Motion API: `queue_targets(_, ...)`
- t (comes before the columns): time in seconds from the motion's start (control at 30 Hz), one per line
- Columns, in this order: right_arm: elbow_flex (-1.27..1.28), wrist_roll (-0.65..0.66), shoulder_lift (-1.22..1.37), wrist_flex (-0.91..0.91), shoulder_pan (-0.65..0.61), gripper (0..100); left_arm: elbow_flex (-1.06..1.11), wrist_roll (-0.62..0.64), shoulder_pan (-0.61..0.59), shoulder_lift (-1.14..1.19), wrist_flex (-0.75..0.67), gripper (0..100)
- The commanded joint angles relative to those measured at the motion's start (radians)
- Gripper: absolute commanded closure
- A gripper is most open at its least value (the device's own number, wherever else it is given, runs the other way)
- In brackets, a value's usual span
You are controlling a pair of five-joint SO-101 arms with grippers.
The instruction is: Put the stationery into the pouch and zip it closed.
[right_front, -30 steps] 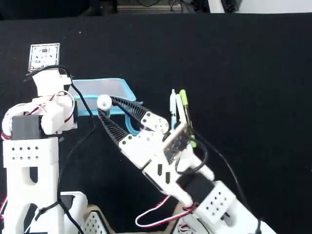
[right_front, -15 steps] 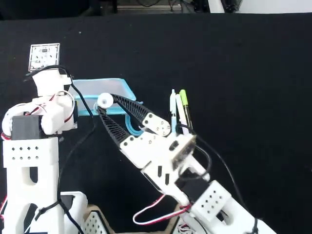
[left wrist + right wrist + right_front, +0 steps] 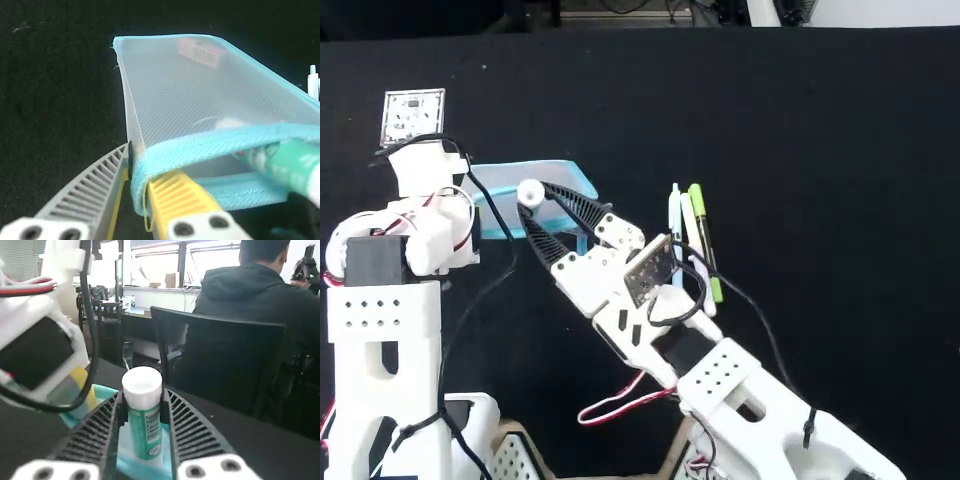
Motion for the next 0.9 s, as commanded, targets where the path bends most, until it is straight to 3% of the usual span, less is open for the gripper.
queue_targets(0.0,-0.047,-0.005,-0.027,0.086,-0.043,98.5,-0.004,-0.005,-0.008,-0.009,0.002,97)
queue_targets(0.07,-0.068,-0.005,-0.065,0.198,-0.064,97.0,-0.004,-0.005,-0.008,-0.009,0.002,97)
queue_targets(0.23,-0.186,-0.011,-0.145,0.571,-0.086,78.1,-0.004,-0.005,-0.008,-0.009,0.000,97)
queue_targets(0.3,-0.231,-0.011,-0.173,0.680,-0.086,75.1,-0.004,-0.005,-0.008,-0.009,0.000,97)
queue_targets(0.5,-0.282,-0.006,-0.315,0.764,-0.068,75.1,-0.004,-0.006,-0.008,-0.009,0.002,97)
queue_targets(0.67,-0.275,-0.012,-0.526,0.775,0.103,75.1,-0.004,-0.006,-0.008,-0.009,0.002,97)
queue_targets(0.87,-0.275,-0.012,-0.716,1.033,0.351,75.1,-0.004,-0.008,-0.008,-0.009,0.003,97)
